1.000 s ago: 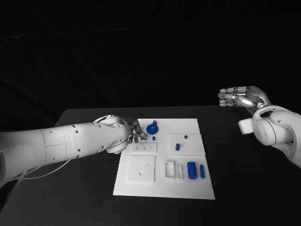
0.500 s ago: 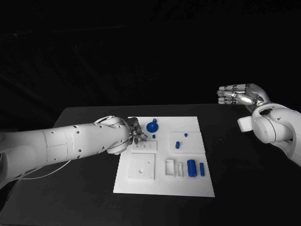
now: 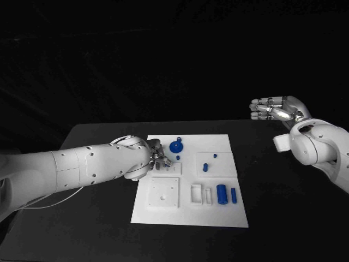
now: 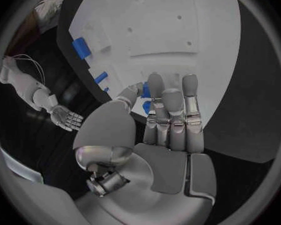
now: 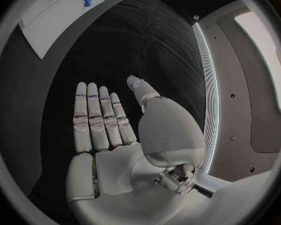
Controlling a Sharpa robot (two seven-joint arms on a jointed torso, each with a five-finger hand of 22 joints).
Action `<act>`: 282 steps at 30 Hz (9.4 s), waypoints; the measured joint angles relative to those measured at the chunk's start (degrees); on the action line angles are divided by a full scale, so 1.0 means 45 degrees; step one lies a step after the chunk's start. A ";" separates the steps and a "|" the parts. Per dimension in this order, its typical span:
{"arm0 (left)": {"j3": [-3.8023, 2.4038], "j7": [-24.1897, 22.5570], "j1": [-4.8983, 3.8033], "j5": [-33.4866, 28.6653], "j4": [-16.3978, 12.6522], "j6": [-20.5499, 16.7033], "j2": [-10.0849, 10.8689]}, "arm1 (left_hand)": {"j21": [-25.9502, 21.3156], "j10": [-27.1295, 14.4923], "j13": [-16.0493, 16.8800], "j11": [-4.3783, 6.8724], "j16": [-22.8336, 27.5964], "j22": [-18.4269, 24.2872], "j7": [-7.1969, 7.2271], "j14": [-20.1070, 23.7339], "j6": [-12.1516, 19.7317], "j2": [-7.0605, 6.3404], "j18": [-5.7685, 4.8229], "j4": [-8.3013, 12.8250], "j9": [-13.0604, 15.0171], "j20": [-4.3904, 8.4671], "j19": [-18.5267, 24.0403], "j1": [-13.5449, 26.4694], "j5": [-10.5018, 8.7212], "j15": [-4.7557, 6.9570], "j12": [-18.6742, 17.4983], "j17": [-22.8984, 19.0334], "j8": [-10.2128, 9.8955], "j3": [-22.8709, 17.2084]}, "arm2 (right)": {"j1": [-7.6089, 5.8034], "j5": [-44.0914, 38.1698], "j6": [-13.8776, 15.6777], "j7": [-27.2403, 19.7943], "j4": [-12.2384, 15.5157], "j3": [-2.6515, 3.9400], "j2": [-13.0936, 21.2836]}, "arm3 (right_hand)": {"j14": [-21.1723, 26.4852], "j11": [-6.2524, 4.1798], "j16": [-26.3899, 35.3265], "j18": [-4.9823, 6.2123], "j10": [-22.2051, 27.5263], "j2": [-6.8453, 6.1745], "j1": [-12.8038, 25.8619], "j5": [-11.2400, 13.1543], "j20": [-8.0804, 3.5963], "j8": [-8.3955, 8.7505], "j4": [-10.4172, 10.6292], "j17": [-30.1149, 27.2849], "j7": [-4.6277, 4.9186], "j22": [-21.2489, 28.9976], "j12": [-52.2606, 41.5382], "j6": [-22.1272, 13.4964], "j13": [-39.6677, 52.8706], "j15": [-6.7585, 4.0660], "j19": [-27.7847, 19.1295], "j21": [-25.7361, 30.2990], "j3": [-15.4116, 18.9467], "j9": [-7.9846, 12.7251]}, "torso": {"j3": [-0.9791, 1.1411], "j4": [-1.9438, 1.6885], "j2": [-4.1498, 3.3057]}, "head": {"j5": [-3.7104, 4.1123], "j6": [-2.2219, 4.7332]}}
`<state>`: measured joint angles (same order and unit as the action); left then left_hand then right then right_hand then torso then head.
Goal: Assemble the parts on the task board
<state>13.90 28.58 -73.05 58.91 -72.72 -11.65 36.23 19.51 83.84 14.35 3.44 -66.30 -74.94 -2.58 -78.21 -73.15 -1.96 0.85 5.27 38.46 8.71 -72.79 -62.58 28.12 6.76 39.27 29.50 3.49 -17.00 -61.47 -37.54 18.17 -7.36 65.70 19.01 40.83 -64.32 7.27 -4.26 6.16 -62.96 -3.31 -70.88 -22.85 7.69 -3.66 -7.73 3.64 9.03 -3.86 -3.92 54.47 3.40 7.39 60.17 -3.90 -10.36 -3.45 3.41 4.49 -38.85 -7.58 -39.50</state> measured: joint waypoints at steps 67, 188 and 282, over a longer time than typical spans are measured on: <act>-0.0021 0.0057 0.0150 0.0327 0.0306 0.0674 -0.0164 | -0.0001 0.0000 -0.0094 0.0001 0.0046 -0.0001 0.0021 -0.0003 0.0011 0.0051 0.0001 0.0037 0.0081 -0.0001 0.0000 0.0052 -0.0001 0.0001 0.0000 -0.0033 0.0024 0.0037 | 0.0050 -0.0148 -0.0157 -0.0152 -0.0238 -0.0001 -0.0258 | -0.0006 0.0000 0.0000 0.0001 0.0000 0.0050 -0.0054 -0.0100 -0.0001 0.0000 0.0189 0.0002 0.0040 -0.0001 0.0000 -0.0041 0.0003 -0.0005 0.0002 0.0001 -0.0127 -0.0002 | 0.0001 -0.0007 0.0007 | -0.0050 -0.0132; -0.0546 -0.0016 0.0203 -0.0192 0.0691 0.1648 0.0085 | -0.0629 -0.0003 -0.0336 0.0367 0.0250 0.0007 0.0986 -0.0044 -0.1278 -0.2247 0.0006 -0.4878 0.0175 -0.0137 -0.0136 0.0304 -0.5573 0.0180 0.0008 -0.0157 0.0075 0.3755 | 0.0249 -0.0215 -0.0517 -0.0166 -0.0264 -0.0001 -0.0268 | 0.0083 0.0047 0.0000 0.0001 0.0046 0.0050 -0.0054 -0.0100 0.0044 0.0000 0.0297 0.0003 0.0039 -0.0002 0.0000 -0.0040 0.0004 0.0083 -0.0135 0.0001 -0.0019 -0.0003 | -0.0006 -0.0018 0.0010 | 0.0063 -0.0103; -0.1057 -0.1303 -0.0366 -0.2672 0.9857 0.5907 -0.3845 | -0.1713 0.0048 -0.0311 -0.0270 0.0089 -0.0001 -0.0062 0.0753 0.2225 0.1878 0.0005 -0.0899 -0.6206 -0.0364 -0.0135 -0.0536 -0.4386 -0.0251 -0.2024 -0.1482 0.0698 0.4510 | 0.0223 -0.0322 -0.0440 -0.0161 0.0138 -0.0001 -0.0401 | 0.0080 0.0046 0.0000 0.0000 0.0045 0.0050 -0.0054 -0.0149 0.0043 0.0000 0.0314 0.0003 0.0061 -0.0002 0.0000 -0.0150 0.0004 0.0080 -0.0133 0.0001 0.0102 -0.0003 | 0.0039 0.0332 -0.0409 | -0.0288 0.0491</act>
<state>9.14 22.72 -74.70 46.88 -28.36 14.93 18.93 11.80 84.05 12.95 2.23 -65.89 -74.94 -2.87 -74.82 -63.14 6.49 0.87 1.23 10.53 7.07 -73.40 -64.99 8.39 5.63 30.16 22.83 6.63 3.30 -60.46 -38.99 16.19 -8.08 66.32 19.01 39.03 -63.96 7.47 -4.26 6.16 -62.76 -3.08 -71.13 -23.53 7.88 -3.66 -6.32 3.66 9.31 -3.87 -3.92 53.79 3.41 7.75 59.57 -3.89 -9.90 -3.46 3.59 5.99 -40.69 -8.88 -37.29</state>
